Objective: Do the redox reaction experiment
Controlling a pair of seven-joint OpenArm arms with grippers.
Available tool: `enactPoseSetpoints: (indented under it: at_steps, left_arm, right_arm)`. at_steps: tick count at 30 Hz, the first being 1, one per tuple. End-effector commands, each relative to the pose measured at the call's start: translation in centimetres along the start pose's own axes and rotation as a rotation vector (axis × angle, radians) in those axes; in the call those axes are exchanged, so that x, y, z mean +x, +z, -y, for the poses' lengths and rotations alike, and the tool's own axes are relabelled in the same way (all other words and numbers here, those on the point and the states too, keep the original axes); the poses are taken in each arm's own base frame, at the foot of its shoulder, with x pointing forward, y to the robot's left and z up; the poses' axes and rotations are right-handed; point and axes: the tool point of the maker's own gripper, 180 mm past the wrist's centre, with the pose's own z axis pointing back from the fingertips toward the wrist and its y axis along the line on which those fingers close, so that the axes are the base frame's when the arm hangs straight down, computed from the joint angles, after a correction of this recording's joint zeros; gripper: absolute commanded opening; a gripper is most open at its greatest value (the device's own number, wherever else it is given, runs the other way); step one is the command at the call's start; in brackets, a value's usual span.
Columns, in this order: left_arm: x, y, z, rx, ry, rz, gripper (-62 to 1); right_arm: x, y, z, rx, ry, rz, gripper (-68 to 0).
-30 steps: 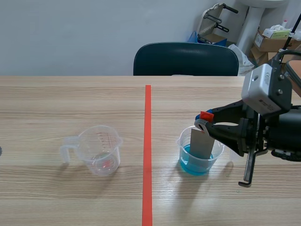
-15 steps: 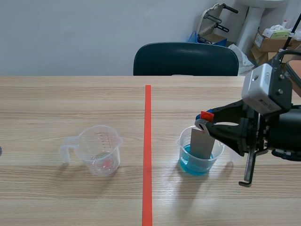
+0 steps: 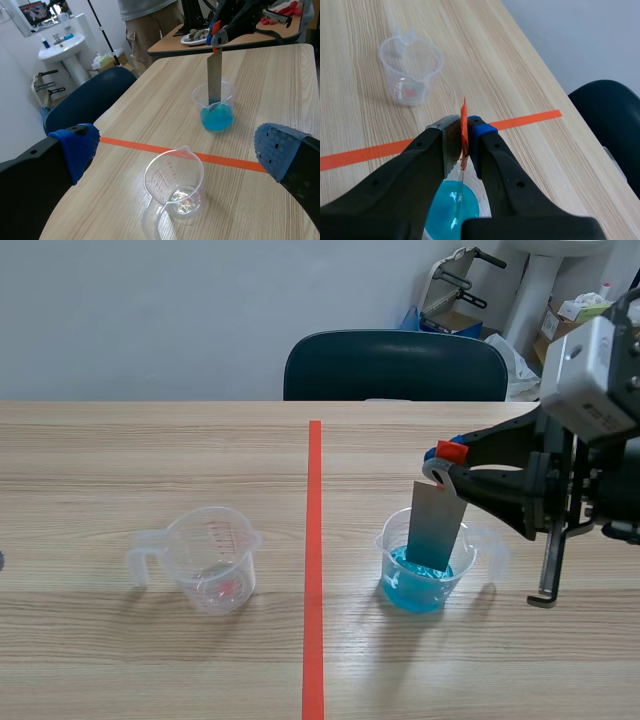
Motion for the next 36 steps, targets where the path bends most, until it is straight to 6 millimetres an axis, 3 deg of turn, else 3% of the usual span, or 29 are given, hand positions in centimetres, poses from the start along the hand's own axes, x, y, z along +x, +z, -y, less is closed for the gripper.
enactPoseSetpoints:
  at_steps: [1,27,36]
  left_arm:
    - [0.7,-0.3,-0.2,0.011,-0.003,0.035,1.4]
    - [0.7,-0.3,-0.2,0.011,-0.003,0.035,1.4]
    - [0.7,-0.3,-0.2,0.011,-0.003,0.035,1.4]
  right_arm:
    - [1.4,0.3,0.6,0.002,0.022,0.026,-66.7]
    - [8.2,0.8,1.8,-0.01,0.028,0.021,-66.7]
    - [10.6,1.0,1.3,0.002,0.035,0.02,-66.7]
